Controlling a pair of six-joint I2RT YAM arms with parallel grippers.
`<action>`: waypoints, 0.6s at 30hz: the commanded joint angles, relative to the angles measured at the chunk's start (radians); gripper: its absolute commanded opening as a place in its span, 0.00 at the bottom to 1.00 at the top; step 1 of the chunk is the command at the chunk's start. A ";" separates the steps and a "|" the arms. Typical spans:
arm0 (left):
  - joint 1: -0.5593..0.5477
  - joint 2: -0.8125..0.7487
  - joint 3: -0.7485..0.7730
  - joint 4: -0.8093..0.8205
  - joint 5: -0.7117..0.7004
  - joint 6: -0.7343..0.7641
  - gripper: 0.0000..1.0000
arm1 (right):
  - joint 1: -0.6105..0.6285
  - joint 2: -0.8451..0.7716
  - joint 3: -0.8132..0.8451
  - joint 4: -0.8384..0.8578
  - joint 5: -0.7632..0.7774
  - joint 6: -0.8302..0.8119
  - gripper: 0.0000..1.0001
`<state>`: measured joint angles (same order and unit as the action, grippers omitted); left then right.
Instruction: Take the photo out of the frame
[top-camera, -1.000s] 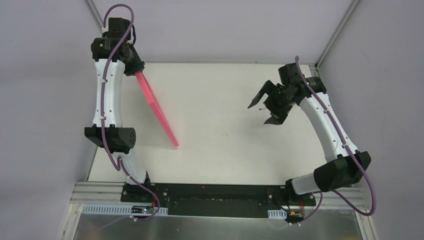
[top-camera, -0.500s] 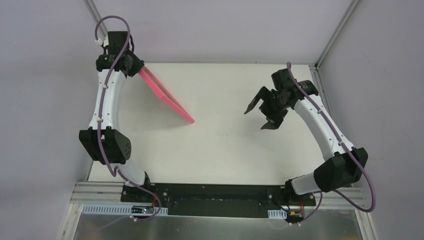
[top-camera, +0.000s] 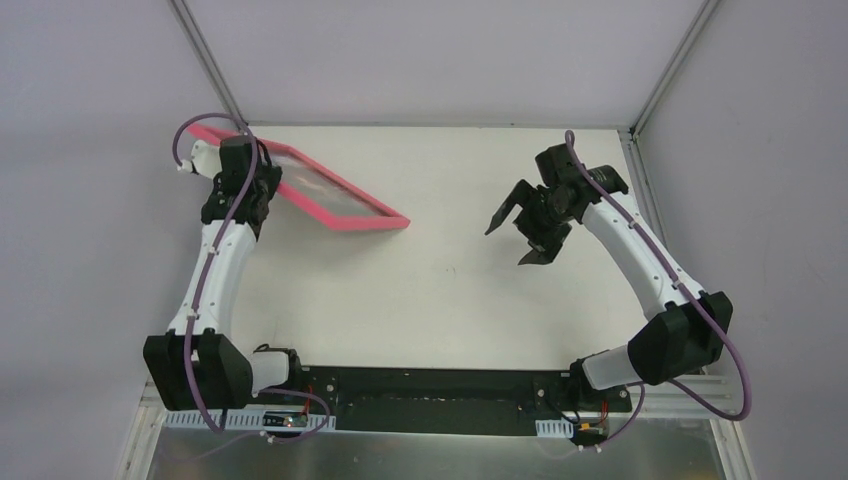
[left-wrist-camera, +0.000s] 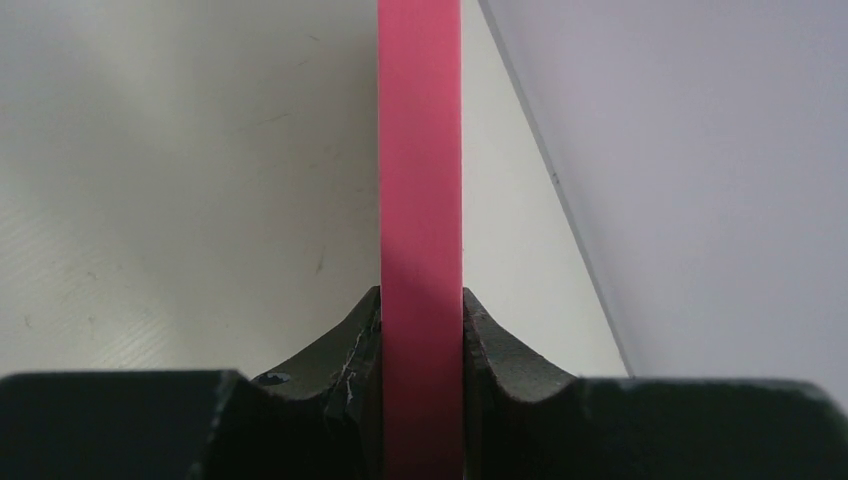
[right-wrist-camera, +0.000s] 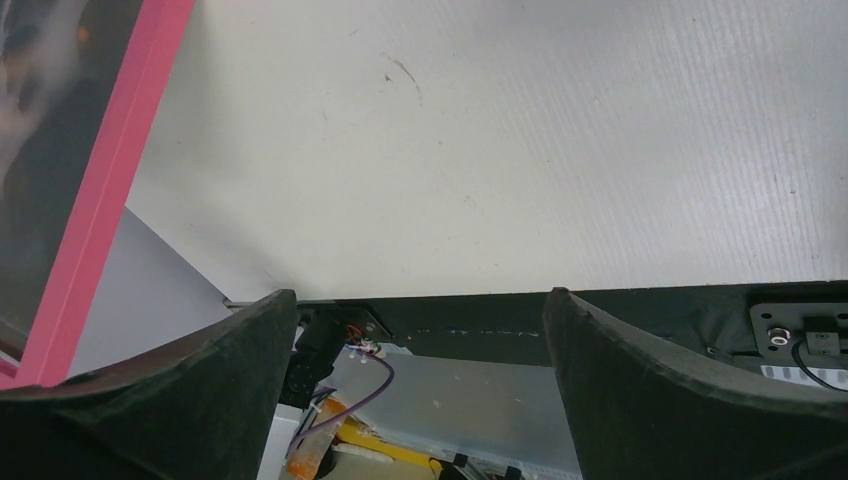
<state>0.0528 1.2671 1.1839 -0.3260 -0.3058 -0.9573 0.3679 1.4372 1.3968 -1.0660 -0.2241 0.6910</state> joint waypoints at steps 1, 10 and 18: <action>0.005 -0.138 -0.143 0.128 -0.181 -0.126 0.00 | 0.023 -0.020 -0.010 0.003 0.005 0.011 0.97; 0.003 -0.190 -0.403 0.395 -0.238 -0.320 0.00 | 0.041 -0.051 -0.054 -0.066 0.021 -0.027 0.97; -0.078 -0.113 -0.503 0.510 -0.358 -0.426 0.00 | 0.058 -0.100 -0.124 -0.095 0.026 -0.040 0.97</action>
<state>0.0227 1.1160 0.7120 0.0837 -0.5297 -1.2942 0.4141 1.3907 1.2968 -1.1126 -0.2138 0.6678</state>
